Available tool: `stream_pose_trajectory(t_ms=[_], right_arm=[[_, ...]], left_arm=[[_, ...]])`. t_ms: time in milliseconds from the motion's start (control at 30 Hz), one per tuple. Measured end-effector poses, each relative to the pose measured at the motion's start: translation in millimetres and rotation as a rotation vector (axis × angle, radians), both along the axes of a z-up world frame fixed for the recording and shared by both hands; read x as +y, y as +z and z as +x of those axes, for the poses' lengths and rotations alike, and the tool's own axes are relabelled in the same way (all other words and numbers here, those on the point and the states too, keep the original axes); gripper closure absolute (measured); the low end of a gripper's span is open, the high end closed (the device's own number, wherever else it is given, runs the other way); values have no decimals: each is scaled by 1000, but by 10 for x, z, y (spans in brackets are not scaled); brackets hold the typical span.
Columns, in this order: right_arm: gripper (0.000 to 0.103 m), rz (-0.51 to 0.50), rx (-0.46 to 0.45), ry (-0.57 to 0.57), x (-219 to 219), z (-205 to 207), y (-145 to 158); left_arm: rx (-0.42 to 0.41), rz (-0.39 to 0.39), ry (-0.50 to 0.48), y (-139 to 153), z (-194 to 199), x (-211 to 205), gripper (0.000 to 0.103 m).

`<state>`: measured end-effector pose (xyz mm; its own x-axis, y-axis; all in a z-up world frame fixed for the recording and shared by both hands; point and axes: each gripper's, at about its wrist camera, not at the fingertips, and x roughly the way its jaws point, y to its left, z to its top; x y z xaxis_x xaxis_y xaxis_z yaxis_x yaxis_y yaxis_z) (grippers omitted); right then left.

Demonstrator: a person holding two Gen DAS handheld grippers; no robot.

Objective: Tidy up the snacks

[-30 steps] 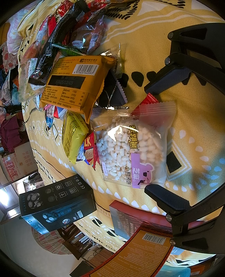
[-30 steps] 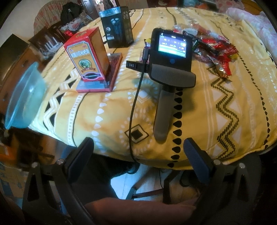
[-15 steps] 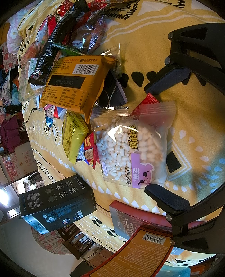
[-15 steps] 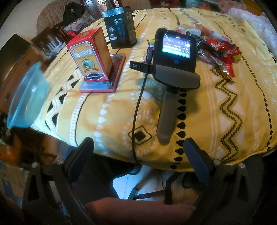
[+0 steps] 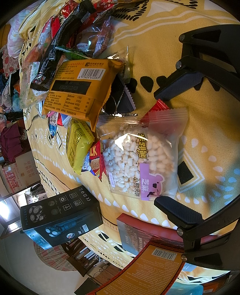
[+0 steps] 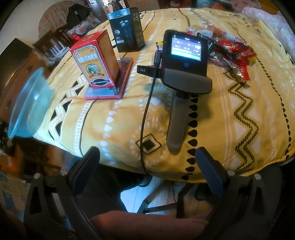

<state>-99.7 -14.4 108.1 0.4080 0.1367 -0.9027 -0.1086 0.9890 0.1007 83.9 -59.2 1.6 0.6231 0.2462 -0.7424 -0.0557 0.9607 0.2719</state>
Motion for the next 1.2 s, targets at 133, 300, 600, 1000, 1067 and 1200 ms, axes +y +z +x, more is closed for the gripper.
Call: stream_pose_trajectory(t_ms=[133, 300, 600, 1000, 1067, 1200], right_arm=[[0, 6, 1, -1, -15, -1, -12], [0, 5, 6, 7, -3, 12, -19], [0, 5, 15, 7, -1, 17, -39], [0, 8, 18, 5, -2, 28, -51], [0, 8, 23, 5, -6, 33, -57], [0, 7, 23, 6, -5, 35, -59]], left_arm=[[0, 0, 0, -1, 0, 0, 0], [0, 0, 0, 0, 0, 0, 0], [0, 0, 0, -1, 0, 0, 0], [0, 0, 0, -1, 1, 0, 0], [0, 0, 0, -1, 1, 0, 0], [0, 0, 0, -1, 1, 0, 0]])
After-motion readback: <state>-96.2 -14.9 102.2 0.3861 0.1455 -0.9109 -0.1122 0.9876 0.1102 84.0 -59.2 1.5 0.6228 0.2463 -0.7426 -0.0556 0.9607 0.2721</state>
